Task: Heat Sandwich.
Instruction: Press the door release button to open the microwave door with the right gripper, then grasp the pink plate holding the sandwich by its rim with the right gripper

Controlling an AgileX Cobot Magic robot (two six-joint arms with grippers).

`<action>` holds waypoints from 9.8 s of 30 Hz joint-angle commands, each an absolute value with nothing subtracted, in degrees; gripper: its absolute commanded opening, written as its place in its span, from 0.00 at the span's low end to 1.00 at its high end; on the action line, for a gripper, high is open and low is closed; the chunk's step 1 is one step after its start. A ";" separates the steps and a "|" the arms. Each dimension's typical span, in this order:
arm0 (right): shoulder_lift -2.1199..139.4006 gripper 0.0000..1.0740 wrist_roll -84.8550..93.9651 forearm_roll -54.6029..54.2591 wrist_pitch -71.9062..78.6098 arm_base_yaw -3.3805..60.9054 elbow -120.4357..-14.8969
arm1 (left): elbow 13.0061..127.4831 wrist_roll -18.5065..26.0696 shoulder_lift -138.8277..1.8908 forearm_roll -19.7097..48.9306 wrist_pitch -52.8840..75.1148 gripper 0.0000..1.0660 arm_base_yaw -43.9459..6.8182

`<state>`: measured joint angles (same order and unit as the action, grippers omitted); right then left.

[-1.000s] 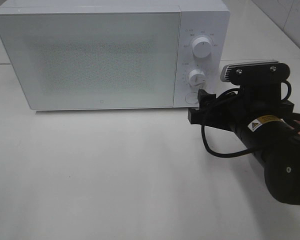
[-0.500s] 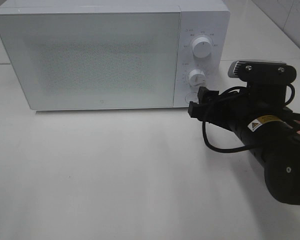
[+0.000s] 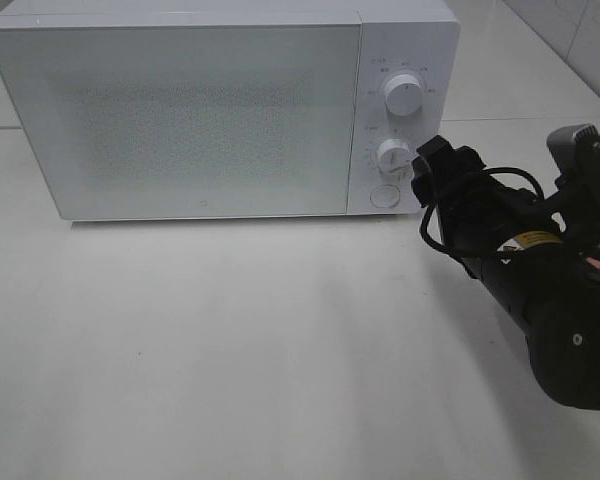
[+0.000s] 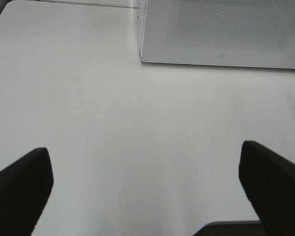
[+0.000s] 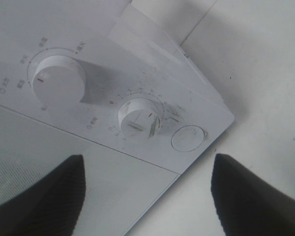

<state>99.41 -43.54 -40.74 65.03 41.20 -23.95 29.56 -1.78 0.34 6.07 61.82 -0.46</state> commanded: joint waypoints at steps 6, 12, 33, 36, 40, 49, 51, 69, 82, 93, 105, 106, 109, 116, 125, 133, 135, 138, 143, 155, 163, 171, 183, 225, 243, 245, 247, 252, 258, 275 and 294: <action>99.35 0.41 -63.60 -40.79 63.08 41.31 -24.29 | 29.45 -1.83 1.72 6.30 61.08 0.92 -0.29; 99.35 0.07 -70.65 -40.79 63.08 41.31 -24.29 | 29.45 -1.83 1.72 6.30 61.08 0.92 -0.29; 102.90 0.00 -79.87 -35.35 58.33 38.56 -27.04 | 29.45 -1.83 1.55 6.30 61.08 0.92 -0.29; 105.48 0.00 -82.05 -33.80 57.64 37.93 -29.05 | 29.45 -1.83 1.43 6.30 61.08 0.92 -0.29; 108.40 0.00 -82.22 -33.40 57.52 37.93 -30.88 | 29.45 -1.83 1.43 6.30 61.08 0.92 -0.29; 113.56 0.00 -82.74 -29.28 56.26 35.01 -36.15 | 29.45 -1.83 1.43 6.30 61.08 0.92 -0.29; 114.42 0.00 -82.79 -28.59 55.86 33.92 -37.18 | 29.45 -1.83 1.43 6.30 61.08 0.92 -0.29; 122.10 0.00 -84.00 -25.90 54.09 29.62 -45.78 | 29.45 -1.83 1.43 6.30 61.08 0.92 -0.29; 122.84 0.00 -82.05 -26.07 53.86 27.33 -49.62 | 29.45 -1.83 1.43 6.30 61.08 0.92 -0.29; 122.33 0.00 -82.05 -25.78 59.24 27.44 -49.62 | 29.45 -1.83 1.43 6.30 61.08 0.92 -0.29; 122.04 0.00 -82.05 -24.41 64.57 27.44 -51.80 | 29.45 -1.83 1.43 6.30 61.08 0.92 -0.29; 122.04 0.00 -81.99 -24.52 65.03 27.44 -52.25 | 29.45 -1.83 1.43 6.30 61.08 0.92 -0.29; 122.21 0.00 -81.82 -24.69 65.43 27.27 -53.74 | 29.45 -1.83 1.43 6.30 61.08 0.92 -0.29; 125.19 0.00 -80.96 -25.84 72.36 26.64 -58.61 | 29.45 -1.83 1.43 6.30 61.08 0.92 -0.29; 125.31 0.00 -79.81 -25.44 71.91 26.64 -59.19 | 29.45 -1.83 1.43 6.30 61.08 0.92 -0.29; 124.39 0.00 -79.98 -25.50 68.75 26.70 -57.81 | 29.45 -1.83 1.43 6.30 61.08 0.92 -0.29; 123.99 0.00 -79.87 -25.50 68.47 26.76 -57.07 | 29.45 -1.83 1.43 6.30 61.08 0.92 -0.29; 123.19 0.00 -79.76 -25.55 65.89 26.81 -56.26 | 29.45 -1.83 1.43 6.30 61.08 0.92 -0.29; 122.10 0.00 -79.53 -25.61 62.68 26.81 -55.12 | 29.45 -1.83 1.43 6.30 61.08 0.92 -0.29; 119.81 0.00 -79.07 -25.67 53.17 26.81 -51.80 | 29.45 -1.83 1.43 6.30 61.08 0.92 -0.29; 115.91 0.00 -74.71 -25.73 44.35 26.81 -47.84 | 29.45 -1.83 1.43 6.30 61.08 0.92 -0.29; 111.96 0.00 -67.78 -25.90 37.24 26.81 -44.81 | 29.45 -1.83 1.43 6.30 61.08 0.92 -0.29; 100.96 0.00 -48.36 -21.14 18.16 26.76 -41.83 | 29.45 -1.83 1.43 6.30 61.08 0.92 -0.29; 81.53 0.60 -3.15 2.58 -37.53 24.06 -44.98 | 29.45 -1.83 1.43 6.30 61.08 0.92 -0.29; 83.65 0.88 -1.55 5.79 -41.08 11.40 -44.98 | 29.45 -1.83 1.43 6.30 61.08 0.92 -0.29; 84.22 0.87 -1.60 5.79 -40.91 11.17 -44.98 | 29.45 -1.83 1.43 6.30 61.08 0.92 -0.29; 86.17 0.87 -2.23 5.84 -39.76 10.43 -44.98 | 29.45 -1.83 1.43 6.30 61.08 0.92 -0.29; 89.67 0.86 -2.41 5.84 -37.93 9.91 -44.98 | 29.45 -1.83 1.43 6.30 61.08 0.92 -0.29; 93.33 0.85 -2.64 6.42 -35.70 9.91 -44.98 | 29.45 -1.83 1.43 6.30 61.08 0.92 -0.29; 102.39 0.82 -5.27 8.82 -29.91 9.91 -44.92 | 29.45 -1.83 1.43 6.30 61.08 0.92 -0.29; 100.38 0.77 -4.35 6.88 -33.40 10.14 -44.92 | 29.45 -1.83 1.43 6.30 61.08 0.92 -0.29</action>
